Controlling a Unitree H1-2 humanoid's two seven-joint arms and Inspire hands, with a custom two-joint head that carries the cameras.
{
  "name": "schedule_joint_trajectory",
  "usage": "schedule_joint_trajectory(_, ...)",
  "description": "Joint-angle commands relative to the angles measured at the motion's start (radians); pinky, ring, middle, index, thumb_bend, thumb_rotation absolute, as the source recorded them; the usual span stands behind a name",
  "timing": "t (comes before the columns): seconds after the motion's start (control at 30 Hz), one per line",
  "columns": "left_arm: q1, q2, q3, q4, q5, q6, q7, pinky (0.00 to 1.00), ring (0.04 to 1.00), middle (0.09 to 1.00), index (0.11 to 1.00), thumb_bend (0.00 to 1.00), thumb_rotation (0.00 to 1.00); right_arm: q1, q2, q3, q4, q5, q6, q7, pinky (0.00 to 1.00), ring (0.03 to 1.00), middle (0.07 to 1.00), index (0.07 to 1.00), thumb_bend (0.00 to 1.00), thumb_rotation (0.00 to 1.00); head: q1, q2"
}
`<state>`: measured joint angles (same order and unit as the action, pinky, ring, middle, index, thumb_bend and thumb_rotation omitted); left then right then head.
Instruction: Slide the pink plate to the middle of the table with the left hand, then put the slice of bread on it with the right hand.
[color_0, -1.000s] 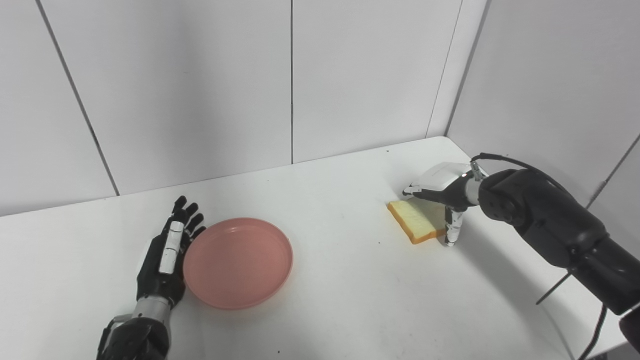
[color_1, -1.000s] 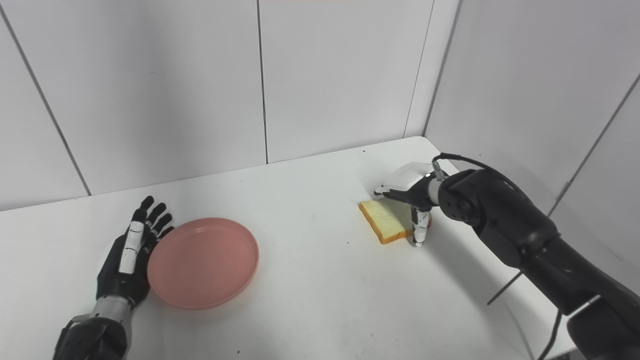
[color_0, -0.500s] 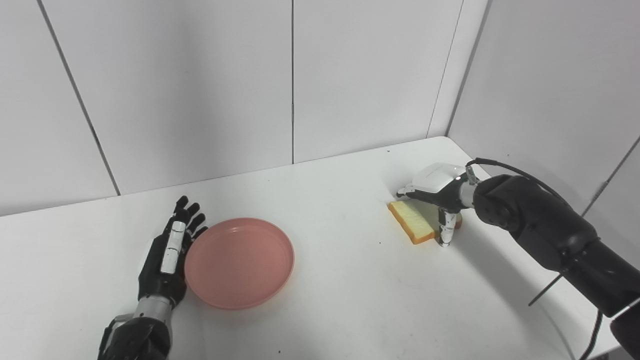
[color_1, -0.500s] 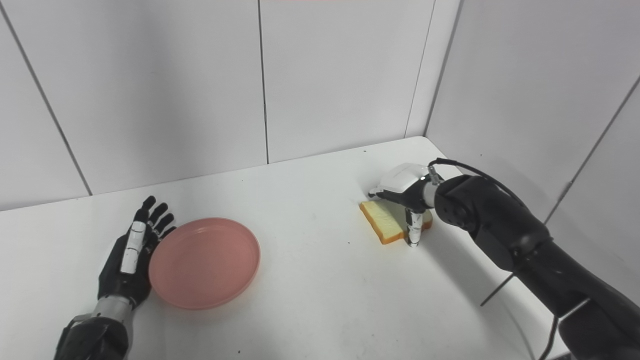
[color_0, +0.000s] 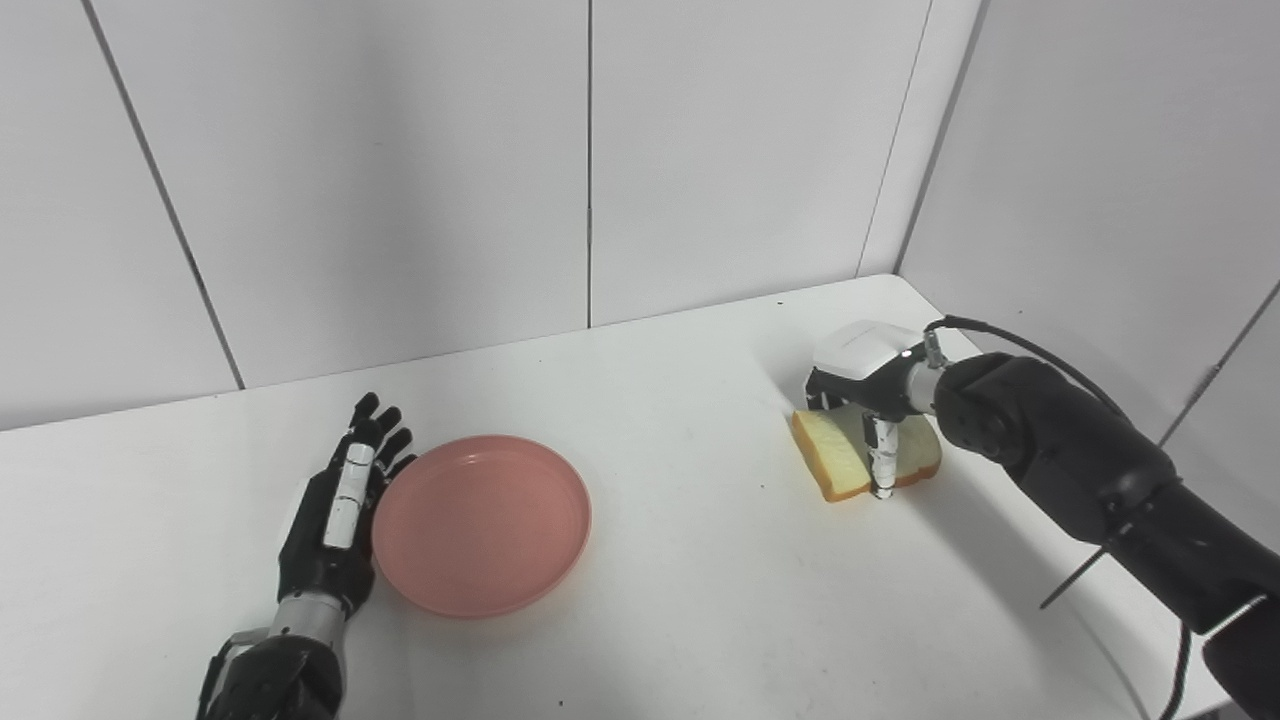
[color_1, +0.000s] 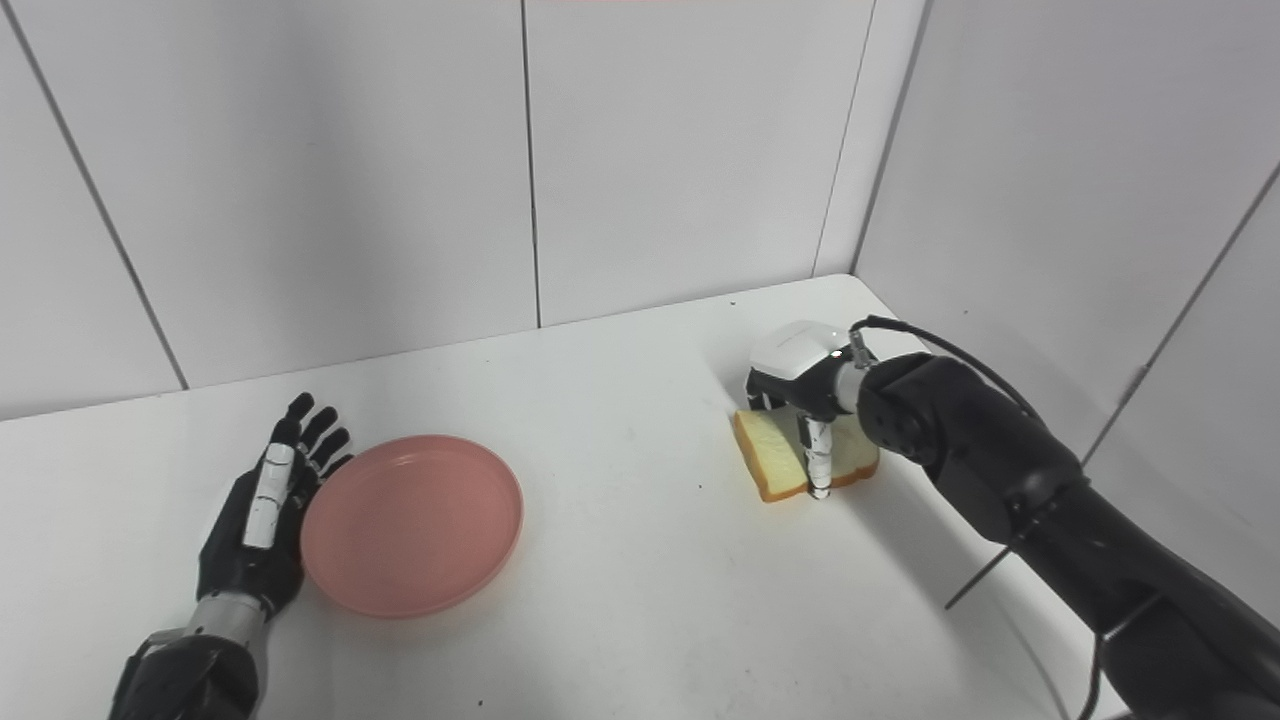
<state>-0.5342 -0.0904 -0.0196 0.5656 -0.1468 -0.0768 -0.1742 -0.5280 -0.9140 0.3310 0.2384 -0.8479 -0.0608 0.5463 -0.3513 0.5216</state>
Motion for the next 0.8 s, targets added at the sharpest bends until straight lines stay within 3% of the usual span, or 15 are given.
schedule_joint_trajectory(0.0, -0.01, -0.002, -0.001, -0.012, 0.004, 0.007, 0.002, 0.91, 0.945, 0.958, 0.958, 0.82, 0.8, 0.017, -0.006, 0.024, 0.025, -0.009, -0.002, 0.037, 0.37, 0.436, 0.469, 0.517, 0.52, 0.01, 0.0, 0.001)
schedule_joint_trajectory(0.23, -0.01, -0.005, -0.002, -0.013, 0.004, 0.009, 0.004, 0.9, 0.945, 0.96, 0.956, 0.81, 0.8, 0.02, -0.022, 0.021, 0.005, 0.003, -0.007, 0.046, 0.4, 0.46, 0.47, 0.521, 0.52, 0.01, 0.005, 0.007)
schedule_joint_trajectory(0.33, -0.011, -0.006, -0.005, -0.014, 0.008, 0.011, 0.007, 0.9, 0.944, 0.96, 0.957, 0.81, 0.8, 0.023, -0.031, 0.014, -0.019, 0.011, -0.008, 0.05, 0.33, 0.396, 0.466, 0.51, 0.52, 0.01, 0.013, 0.01)
schedule_joint_trajectory(0.53, -0.013, -0.012, -0.011, -0.021, 0.012, 0.017, 0.011, 0.89, 0.945, 0.966, 0.966, 0.83, 0.79, 0.017, -0.048, -0.012, -0.149, 0.04, -0.011, 0.099, 0.34, 0.411, 0.46, 0.527, 0.52, 0.02, 0.028, 0.014)
schedule_joint_trajectory(0.77, -0.009, -0.023, -0.02, -0.034, 0.028, 0.023, 0.028, 0.85, 0.938, 0.973, 0.965, 0.86, 0.79, -0.018, -0.017, -0.04, -0.292, 0.079, 0.031, 0.182, 0.32, 0.4, 0.471, 0.512, 0.52, 0.02, 0.043, 0.019)
